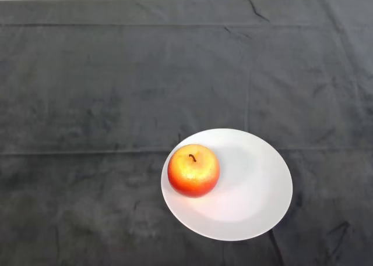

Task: Move the apple to the plate

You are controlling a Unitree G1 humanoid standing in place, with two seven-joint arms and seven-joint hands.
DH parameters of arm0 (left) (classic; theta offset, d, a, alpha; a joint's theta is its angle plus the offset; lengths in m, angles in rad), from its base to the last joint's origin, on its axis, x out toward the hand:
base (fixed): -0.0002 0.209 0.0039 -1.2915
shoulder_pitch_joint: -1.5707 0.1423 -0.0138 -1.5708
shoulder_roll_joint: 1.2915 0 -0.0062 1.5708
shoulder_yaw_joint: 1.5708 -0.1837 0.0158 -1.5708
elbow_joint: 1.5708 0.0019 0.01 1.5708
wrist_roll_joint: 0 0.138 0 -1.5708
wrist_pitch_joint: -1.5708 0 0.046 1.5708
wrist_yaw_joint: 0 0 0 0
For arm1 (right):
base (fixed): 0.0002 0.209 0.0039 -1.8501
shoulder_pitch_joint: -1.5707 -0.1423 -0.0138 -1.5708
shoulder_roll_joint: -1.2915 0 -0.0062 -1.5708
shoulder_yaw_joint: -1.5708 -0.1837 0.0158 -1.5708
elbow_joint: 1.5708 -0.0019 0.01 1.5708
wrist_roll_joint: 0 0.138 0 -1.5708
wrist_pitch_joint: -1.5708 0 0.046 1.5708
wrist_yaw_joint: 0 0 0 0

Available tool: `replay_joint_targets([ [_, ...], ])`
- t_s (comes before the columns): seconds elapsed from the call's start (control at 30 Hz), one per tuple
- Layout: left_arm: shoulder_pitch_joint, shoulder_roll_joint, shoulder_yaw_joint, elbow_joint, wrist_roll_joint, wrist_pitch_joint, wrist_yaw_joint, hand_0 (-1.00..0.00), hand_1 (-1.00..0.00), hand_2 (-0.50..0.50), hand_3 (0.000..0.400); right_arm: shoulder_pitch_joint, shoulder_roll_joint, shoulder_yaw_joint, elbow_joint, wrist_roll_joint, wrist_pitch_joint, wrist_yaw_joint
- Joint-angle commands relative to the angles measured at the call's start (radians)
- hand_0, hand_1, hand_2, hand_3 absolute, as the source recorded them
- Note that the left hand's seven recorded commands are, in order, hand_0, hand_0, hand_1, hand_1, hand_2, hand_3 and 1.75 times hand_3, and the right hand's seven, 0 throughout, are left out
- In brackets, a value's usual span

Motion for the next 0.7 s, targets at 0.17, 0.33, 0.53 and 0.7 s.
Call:
replay_joint_targets([
  [0.17,0.035,0.097,0.071,0.074,-0.039,-0.022,-0.010,0.00,0.00,0.00,0.000,-0.010,-0.021,-0.0147,-0.005,0.0196,-0.003,0.0014],
  [0.33,0.040,0.113,0.109,0.108,-0.049,-0.017,0.003,0.00,0.00,0.00,0.000,-0.010,-0.021,-0.0147,-0.004,0.0193,-0.003,0.0021],
  [0.53,0.031,0.121,0.140,0.141,-0.046,-0.005,0.035,0.00,0.00,0.00,0.000,-0.011,-0.022,-0.0147,-0.002,0.0190,-0.003,0.0029],
  [0.7,0.022,0.122,0.158,0.155,-0.041,0.005,0.058,0.00,0.00,0.00,0.000,-0.011,-0.022,-0.0147,-0.001,0.0187,-0.003,0.0035],
])
